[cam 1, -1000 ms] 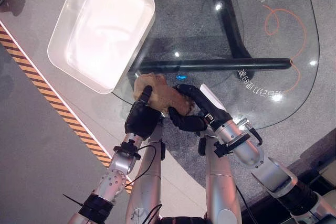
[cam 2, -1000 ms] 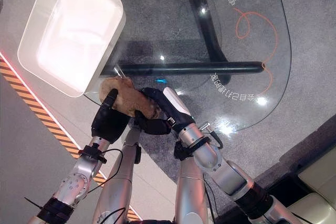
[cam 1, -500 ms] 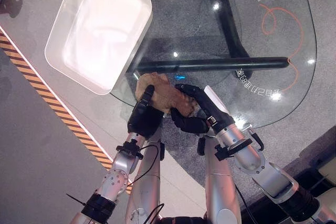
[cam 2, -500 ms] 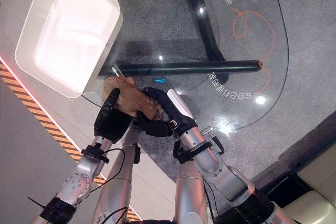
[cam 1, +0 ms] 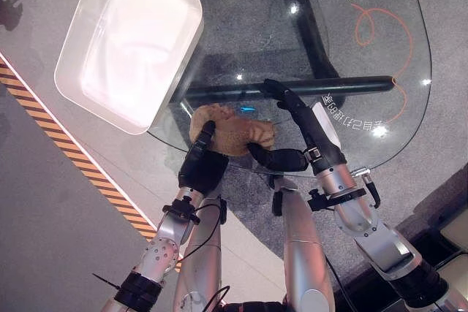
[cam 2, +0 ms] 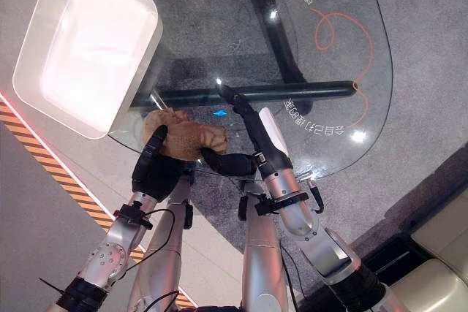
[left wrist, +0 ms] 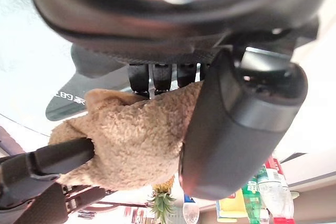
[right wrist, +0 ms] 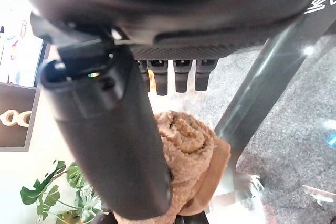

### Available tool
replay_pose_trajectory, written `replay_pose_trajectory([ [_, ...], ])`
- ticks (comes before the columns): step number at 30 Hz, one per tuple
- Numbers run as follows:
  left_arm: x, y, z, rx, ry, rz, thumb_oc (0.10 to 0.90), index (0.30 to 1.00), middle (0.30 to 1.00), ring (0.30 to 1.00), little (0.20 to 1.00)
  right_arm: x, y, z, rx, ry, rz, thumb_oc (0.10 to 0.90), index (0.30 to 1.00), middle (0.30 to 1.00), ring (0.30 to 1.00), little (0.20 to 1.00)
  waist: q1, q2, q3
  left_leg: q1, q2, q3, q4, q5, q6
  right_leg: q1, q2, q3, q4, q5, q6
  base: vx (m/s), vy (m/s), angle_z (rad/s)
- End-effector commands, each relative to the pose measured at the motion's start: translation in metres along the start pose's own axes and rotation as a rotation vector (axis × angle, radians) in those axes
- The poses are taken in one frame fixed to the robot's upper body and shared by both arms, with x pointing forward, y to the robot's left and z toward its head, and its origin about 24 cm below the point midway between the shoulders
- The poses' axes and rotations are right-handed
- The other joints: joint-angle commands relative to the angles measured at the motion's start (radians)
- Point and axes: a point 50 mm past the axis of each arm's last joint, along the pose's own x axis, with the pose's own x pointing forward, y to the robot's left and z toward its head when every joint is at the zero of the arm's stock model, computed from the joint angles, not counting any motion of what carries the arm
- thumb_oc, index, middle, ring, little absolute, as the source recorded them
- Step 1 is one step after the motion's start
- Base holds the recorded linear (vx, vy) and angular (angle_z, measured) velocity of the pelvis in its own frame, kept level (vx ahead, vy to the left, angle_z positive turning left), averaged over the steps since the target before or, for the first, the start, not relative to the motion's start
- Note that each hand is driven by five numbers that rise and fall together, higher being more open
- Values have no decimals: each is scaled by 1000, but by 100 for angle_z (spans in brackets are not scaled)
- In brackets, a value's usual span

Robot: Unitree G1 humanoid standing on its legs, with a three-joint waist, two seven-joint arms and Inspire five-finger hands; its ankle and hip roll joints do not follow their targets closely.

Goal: Wipe the table with a cloth and put it in the basket.

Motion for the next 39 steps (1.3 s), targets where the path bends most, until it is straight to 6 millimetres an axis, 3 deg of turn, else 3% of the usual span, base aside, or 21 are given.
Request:
replay_pose_trajectory([
  [1,-13,-39,0,6,-4,-276,100,300,300,300,200,3,-43,16,-90,-102,-226,800,900,900,900,900,17,-7,-25,7,-49,142,108,-139,84,62,49,-68,-206,149,24,0,0,0],
  [18,-14,-43,17,106,-101,-322,100,300,300,300,200,-2,-48,14,-63,-80,-244,800,900,900,900,900,17,-11,-25,15,-44,147,103,-142,82,69,49,-69,-208,145,28,0,0,0],
  [24,-16,-54,47,290,-284,-360,100,300,300,300,200,-5,-44,7,15,-33,-158,800,900,900,900,900,23,4,-25,22,-50,139,105,-141,81,77,46,-69,-204,135,23,7,34,0],
  [30,-22,-66,82,448,-506,-303,100,300,300,300,200,-11,-27,-3,121,45,-36,800,900,900,900,900,32,30,-25,14,-56,129,125,-139,74,70,41,-66,-181,117,13,16,78,-1],
  [39,-25,-86,113,753,-709,-208,100,300,300,300,200,-11,-16,-16,137,144,37,800,900,900,900,900,39,51,-25,-4,-57,137,136,-134,75,47,41,-52,-156,102,3,15,86,-2],
])
